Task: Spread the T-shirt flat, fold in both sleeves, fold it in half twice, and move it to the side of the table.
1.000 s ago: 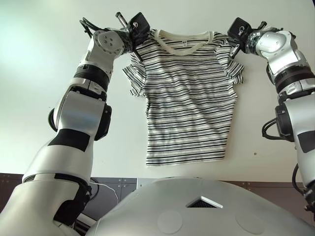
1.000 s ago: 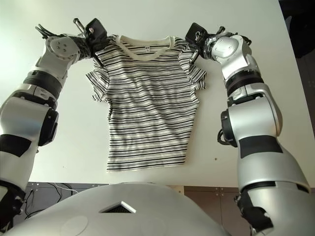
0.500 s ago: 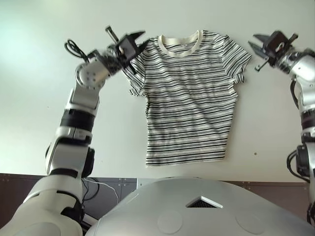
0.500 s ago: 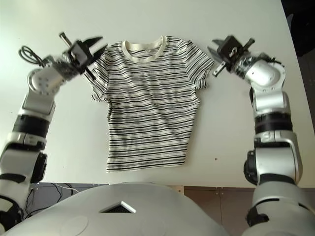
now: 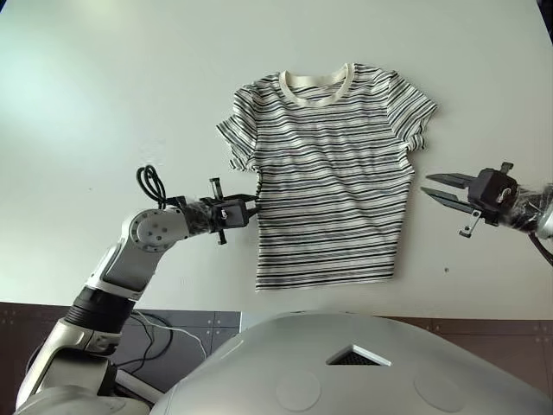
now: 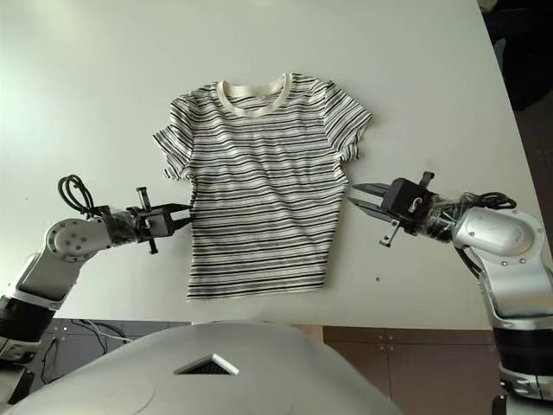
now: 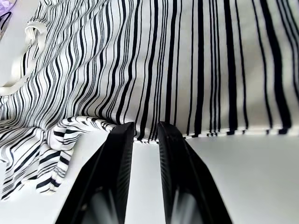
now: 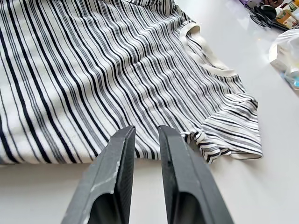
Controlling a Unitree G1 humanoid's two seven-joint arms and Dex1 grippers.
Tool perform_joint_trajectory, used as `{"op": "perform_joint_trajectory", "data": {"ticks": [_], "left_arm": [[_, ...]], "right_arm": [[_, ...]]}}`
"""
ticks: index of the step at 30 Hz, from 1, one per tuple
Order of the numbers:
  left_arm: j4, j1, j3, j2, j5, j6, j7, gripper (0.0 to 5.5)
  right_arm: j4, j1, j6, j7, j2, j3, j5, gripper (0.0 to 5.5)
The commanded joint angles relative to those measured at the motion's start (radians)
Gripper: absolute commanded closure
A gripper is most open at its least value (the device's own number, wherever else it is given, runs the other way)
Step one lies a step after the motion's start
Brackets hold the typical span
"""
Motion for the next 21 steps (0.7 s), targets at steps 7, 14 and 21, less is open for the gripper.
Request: {"op": "perform_joint_trajectory", "data": {"ticks": [7,14,21], "left_arm": [[0.289,-0.106,-0.015,0.119,0.132,-0.084,-0.028,4.57],[-0.010,-0.270,0.068,-0.019,-0.254,0.127,-0.168,4.54],[-0.074,-0.331,-0.033,-0.081,-0.212,0.108,-0.220,4.54]], "right_arm": [[-0.027,0.116,0.172,0.022,0.020,-0.090,0.093,4.61],[0.108,-0.022,0.435,0.071,0.117,-0.036,0.301,3.89],[0.447,-0.341,0.391,0.124,0.244,0.177,0.152,3.29]]}}
